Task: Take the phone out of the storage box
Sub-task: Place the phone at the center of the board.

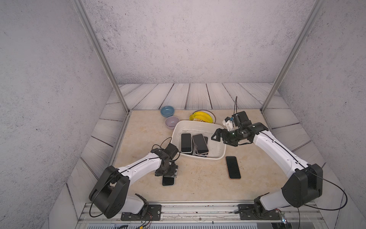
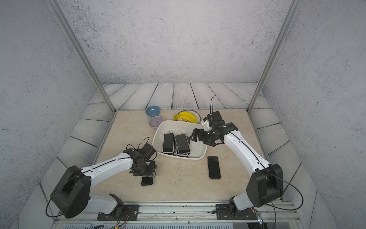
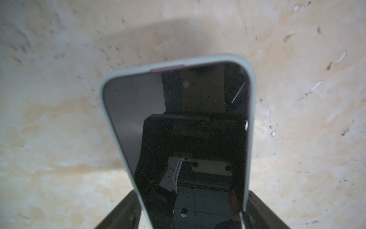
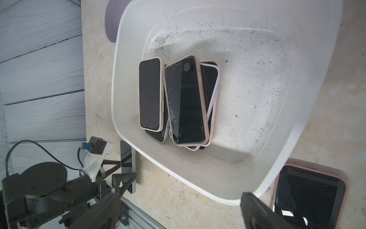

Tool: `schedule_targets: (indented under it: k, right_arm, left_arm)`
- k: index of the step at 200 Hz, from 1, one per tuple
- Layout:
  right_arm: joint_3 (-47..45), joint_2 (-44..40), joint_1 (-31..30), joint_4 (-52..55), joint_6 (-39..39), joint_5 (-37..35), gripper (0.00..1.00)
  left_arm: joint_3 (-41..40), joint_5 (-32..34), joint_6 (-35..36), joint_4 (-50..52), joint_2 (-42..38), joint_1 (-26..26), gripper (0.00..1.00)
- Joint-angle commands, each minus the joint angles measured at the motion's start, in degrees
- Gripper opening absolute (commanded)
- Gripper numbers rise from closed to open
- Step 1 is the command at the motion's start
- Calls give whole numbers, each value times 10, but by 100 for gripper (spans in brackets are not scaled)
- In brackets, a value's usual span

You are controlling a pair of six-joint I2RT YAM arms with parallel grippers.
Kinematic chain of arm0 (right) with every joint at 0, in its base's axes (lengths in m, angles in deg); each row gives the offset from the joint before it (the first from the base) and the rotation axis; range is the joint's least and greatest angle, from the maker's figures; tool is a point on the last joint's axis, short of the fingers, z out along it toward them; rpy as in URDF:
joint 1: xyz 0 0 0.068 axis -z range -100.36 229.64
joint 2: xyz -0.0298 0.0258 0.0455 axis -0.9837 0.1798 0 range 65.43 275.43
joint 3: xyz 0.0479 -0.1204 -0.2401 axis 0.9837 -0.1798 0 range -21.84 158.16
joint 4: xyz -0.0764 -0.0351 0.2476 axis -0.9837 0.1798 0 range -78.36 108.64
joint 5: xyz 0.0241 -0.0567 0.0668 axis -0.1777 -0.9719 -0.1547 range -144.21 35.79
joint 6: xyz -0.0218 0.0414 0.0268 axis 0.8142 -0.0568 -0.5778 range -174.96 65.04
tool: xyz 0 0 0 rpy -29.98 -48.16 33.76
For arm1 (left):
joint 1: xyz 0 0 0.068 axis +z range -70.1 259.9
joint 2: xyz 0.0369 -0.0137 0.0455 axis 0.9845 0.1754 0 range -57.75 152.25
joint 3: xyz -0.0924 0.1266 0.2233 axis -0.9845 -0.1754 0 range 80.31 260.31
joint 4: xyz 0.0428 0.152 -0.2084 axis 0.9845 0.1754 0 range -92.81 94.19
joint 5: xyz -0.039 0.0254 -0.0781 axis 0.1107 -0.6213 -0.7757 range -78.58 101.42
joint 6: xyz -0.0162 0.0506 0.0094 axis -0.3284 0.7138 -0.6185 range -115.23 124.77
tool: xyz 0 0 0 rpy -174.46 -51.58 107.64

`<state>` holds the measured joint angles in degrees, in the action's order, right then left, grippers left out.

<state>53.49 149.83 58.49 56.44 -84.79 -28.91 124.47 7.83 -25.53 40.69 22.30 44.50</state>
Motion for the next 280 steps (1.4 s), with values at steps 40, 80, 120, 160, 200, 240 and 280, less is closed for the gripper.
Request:
schedule_targets:
  k: [40, 80, 120, 160, 200, 240, 280]
  right_arm:
    - [-4, -4, 1, 8, 2, -8, 100]
    - [-7, -3, 1, 6, 3, -10, 100]
    - [-7, 0, 1, 7, 6, -9, 100]
    - [-11, 7, 1, 7, 9, 2, 100]
    - [-22, 18, 1, -8, 2, 21, 100]
    - [-11, 39, 1, -9, 6, 24, 100]
    - [18, 85, -8, 8, 23, -5, 100]
  left_arm:
    - [2, 24, 24, -6, 37, 0, 75]
    - [11, 30, 31, -5, 57, 0, 78]
    - [17, 30, 28, -4, 58, 0, 83]
    - [27, 27, 18, 7, 52, 1, 87]
    - [39, 22, 7, 20, 33, 0, 89]
    - [81, 26, -5, 69, -18, 1, 90]
    - [154, 40, -9, 126, -80, 7, 91]
